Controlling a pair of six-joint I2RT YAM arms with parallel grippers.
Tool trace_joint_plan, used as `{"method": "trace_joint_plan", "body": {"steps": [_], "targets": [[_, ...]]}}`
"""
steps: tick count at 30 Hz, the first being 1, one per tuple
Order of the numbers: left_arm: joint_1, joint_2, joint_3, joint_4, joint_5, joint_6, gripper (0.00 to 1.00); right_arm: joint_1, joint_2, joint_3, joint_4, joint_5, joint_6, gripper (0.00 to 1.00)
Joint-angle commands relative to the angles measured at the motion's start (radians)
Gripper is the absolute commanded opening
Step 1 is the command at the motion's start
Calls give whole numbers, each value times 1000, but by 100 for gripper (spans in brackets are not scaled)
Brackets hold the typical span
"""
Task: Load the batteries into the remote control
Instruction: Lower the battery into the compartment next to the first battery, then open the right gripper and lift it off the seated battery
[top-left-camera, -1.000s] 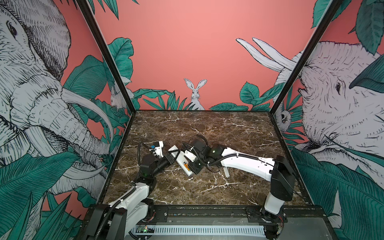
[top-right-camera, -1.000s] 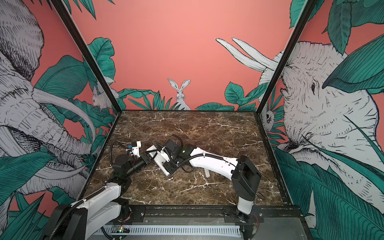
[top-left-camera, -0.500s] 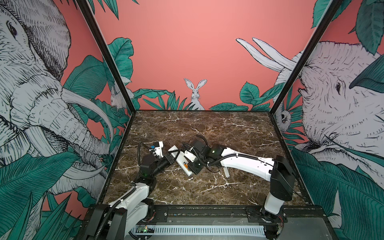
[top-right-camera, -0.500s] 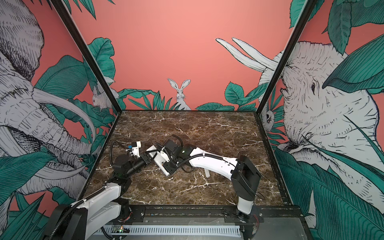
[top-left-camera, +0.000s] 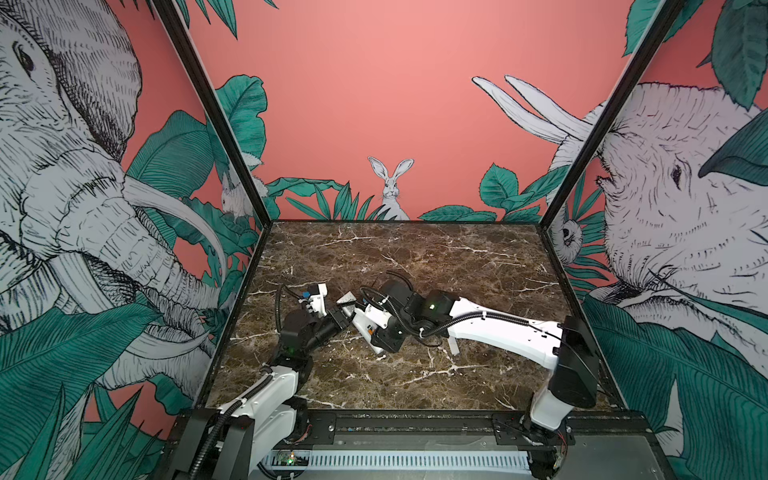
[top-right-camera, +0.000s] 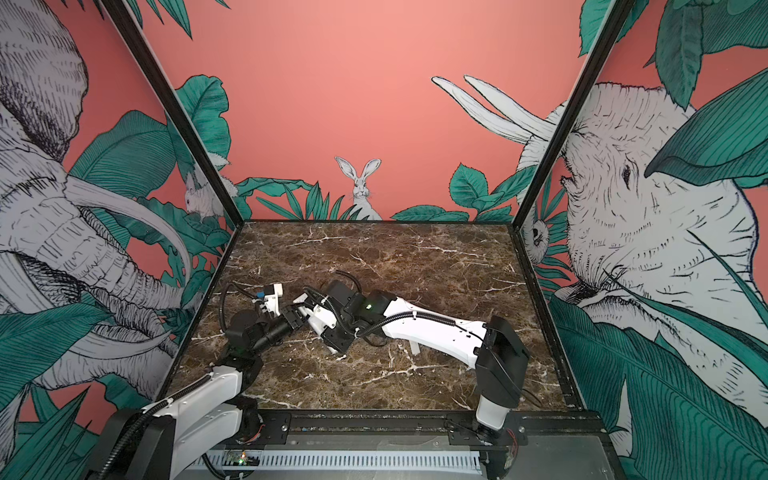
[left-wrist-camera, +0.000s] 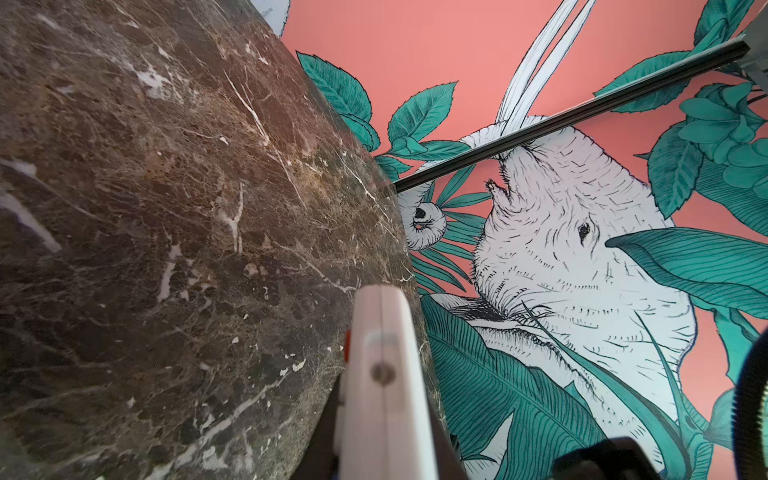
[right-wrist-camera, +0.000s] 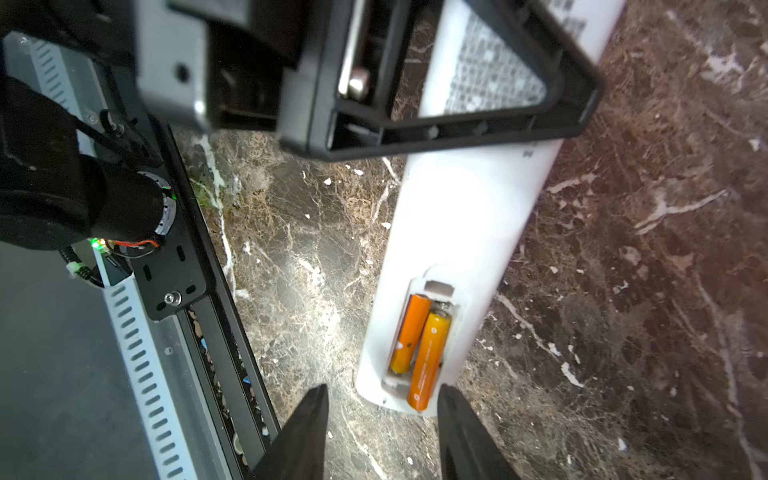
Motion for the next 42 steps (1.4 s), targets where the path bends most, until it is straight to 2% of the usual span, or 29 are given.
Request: {"method": "trace_joint_plan", "body": {"steps": [1,9,21,29,35,42], "targets": [[4,-15,1,22,40,8,0,24,-82,2,-24,14,-123,49],[5,-29,17,-9,83,26,0,53,-207,-114,0,30,-322,58],[4,-64,40,-73,181,57,0,75,-292,-233,27,-30,-522,56],[4,-73,49,-75,254,53,0,121,-283,-235,8,13,-635,56],[4,-90,49,-92,281,55,0,144,-240,-206,0,30,-693,52],[4,-94,55,-98,302,56,0,152,-188,-172,7,53,-726,39]]}}
